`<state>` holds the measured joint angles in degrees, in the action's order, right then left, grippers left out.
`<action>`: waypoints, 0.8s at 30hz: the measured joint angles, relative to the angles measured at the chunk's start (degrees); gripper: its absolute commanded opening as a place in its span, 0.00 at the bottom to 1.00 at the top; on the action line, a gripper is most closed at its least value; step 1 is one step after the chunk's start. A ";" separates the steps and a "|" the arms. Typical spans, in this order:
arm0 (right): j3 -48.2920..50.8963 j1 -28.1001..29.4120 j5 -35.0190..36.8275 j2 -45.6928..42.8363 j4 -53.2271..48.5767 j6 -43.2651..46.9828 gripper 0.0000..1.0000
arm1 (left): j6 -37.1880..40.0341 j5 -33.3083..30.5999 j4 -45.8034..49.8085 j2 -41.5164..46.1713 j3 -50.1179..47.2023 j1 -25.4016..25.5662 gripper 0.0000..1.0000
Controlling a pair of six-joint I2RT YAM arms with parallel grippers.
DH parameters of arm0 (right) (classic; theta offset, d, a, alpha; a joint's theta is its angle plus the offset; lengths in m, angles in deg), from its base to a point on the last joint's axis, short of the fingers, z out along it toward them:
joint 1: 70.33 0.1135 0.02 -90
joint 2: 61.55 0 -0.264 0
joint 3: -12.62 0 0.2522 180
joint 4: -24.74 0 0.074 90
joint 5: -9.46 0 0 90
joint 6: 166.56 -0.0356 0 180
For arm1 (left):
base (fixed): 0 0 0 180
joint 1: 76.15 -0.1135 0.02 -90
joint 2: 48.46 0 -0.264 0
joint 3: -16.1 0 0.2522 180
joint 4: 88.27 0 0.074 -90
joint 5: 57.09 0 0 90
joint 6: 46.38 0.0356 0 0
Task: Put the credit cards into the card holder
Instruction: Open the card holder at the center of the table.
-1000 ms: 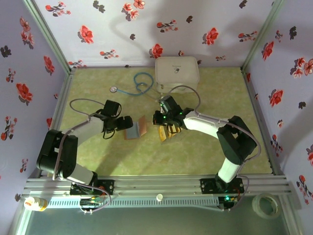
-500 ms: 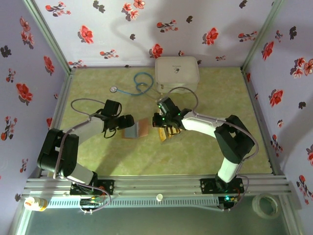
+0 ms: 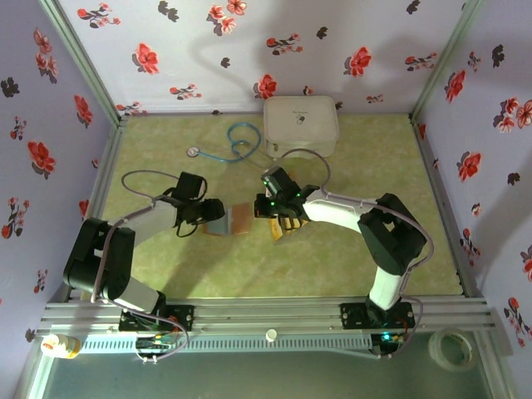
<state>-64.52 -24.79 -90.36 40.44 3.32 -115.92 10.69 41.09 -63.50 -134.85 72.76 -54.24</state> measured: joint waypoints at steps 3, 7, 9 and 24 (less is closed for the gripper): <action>-0.09 0.00 0.04 0.02 -0.02 0.24 0.15 | 0.11 0.02 -0.31 0.50 -0.57 0.00 0.22; -0.22 0.00 0.28 0.02 -0.42 0.63 0.35 | 0.20 0.26 -0.31 2.03 -1.22 -0.04 0.12; -0.28 -0.02 0.48 0.02 -0.81 0.96 0.40 | 0.17 0.42 -0.28 2.73 -1.36 -0.07 0.12; -3.67 1.75 -3.76 -2.32 1.64 -0.02 0.26 | 0.42 0.44 0.20 3.76 -1.44 -0.07 0.13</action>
<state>-68.19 -23.04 -94.12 38.13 4.96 -115.94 11.11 41.53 -63.30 -131.09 71.32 -54.30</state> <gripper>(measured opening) 0.290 0.121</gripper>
